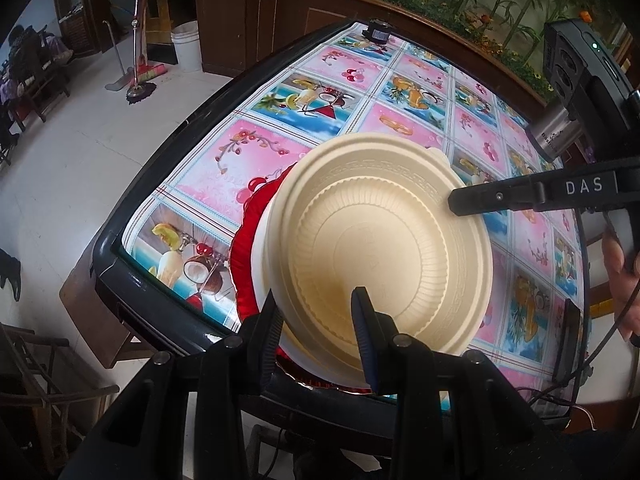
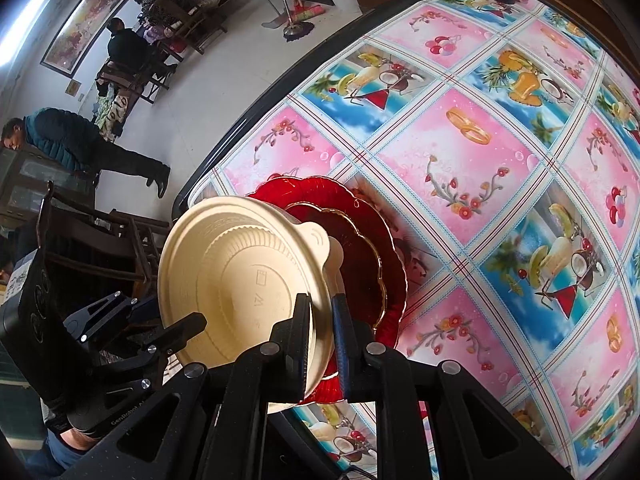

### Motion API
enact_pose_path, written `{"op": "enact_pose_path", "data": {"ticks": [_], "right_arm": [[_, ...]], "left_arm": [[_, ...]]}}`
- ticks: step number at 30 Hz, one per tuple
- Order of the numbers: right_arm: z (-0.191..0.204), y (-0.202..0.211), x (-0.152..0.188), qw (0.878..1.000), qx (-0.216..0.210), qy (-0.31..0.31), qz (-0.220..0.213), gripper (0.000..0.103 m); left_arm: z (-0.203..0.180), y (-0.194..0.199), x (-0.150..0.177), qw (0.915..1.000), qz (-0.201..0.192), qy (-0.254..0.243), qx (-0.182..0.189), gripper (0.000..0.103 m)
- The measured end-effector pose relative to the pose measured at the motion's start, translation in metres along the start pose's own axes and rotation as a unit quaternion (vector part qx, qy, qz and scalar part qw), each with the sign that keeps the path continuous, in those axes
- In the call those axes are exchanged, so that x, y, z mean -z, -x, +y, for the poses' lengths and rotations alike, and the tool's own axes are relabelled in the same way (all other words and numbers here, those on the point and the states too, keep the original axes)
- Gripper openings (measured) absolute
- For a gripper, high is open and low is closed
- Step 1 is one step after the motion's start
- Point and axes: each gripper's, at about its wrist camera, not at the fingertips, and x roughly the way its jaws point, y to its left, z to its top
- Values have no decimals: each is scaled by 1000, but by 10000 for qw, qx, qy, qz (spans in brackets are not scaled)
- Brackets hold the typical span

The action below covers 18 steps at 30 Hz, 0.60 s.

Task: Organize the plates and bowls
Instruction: 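Lower the beige bowl onto the stack and open the right gripper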

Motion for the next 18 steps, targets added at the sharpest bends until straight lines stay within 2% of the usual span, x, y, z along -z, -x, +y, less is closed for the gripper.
{"op": "enact_pose_path", "data": {"ticks": [18], "right_arm": [[1, -1, -1, 10000, 1, 20, 1, 15]], "left_arm": [[-1, 4, 0, 10000, -52, -20, -47, 35]]}}
